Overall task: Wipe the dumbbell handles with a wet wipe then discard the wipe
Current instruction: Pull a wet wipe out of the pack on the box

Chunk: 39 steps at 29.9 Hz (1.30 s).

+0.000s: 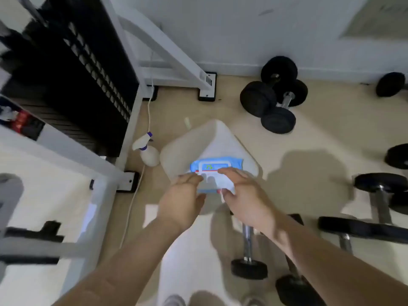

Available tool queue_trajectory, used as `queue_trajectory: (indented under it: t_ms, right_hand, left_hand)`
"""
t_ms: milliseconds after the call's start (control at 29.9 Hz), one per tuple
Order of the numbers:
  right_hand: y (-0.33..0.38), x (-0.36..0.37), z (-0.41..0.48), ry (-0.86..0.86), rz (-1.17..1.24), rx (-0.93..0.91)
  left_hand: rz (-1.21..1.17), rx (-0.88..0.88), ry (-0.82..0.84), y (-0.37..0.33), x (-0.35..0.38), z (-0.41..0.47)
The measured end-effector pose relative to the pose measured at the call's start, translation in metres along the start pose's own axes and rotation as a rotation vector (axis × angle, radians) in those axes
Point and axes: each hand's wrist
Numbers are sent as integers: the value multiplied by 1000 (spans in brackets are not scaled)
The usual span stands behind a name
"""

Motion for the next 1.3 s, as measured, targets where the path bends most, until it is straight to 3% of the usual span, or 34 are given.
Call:
queue_trajectory:
  t_ms: [167, 301, 401, 468, 501, 535, 602, 635, 702, 836, 1003, 1137, 1237, 1304]
  right_hand:
    - [-55, 61, 59, 38, -250, -307]
    - [-74, 68, 74, -65, -516, -643]
    - [-69, 68, 76, -57, -773, -802]
    - [-64, 64, 81, -19, -732, -851]
    - [-64, 58, 87, 4, -590, -800]
    - [-64, 50, 91, 27, -357, -625]
    - [-71, 49, 99, -96, 199, -273]
    - [-74, 55, 102, -175, 341, -145]
    - [-71, 72, 100, -297, 211, -77]
    - [-60, 67, 86, -409, -198, -336]
    - [-60, 41, 59, 114, 56, -289]
    - [-54, 56, 55, 159, 217, -244]
    - [-50, 54, 59, 280, 182, -254]
    - [-54, 53, 61, 168, 262, -171]
  left_hand:
    - [-45, 127, -117, 43, 67, 55]
    - [-264, 189, -283, 67, 89, 70]
    - [-317, 215, -308, 73, 93, 76]
    - [-303, 241, -276, 74, 91, 79]
    - [-306, 250, -263, 75, 89, 79]
    - [-311, 256, -254, 74, 86, 78]
    - [-301, 248, -240, 72, 83, 73]
    - [-293, 243, -239, 71, 81, 70]
    - [-275, 233, -239, 69, 79, 61]
    - [-309, 213, -239, 69, 76, 51]
    - [-224, 271, -277, 65, 66, 44]
    - [-162, 267, -389, 54, 67, 39]
    - [-155, 262, -369, 51, 73, 49]
    - [-236, 211, -336, 53, 75, 60]
Point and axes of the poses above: each hand's wrist, its own z-axis towards the middle knuckle, its own x-axis out of the palm, y = z × x, and after that the axes turned 9 degrees about -y, right-handed
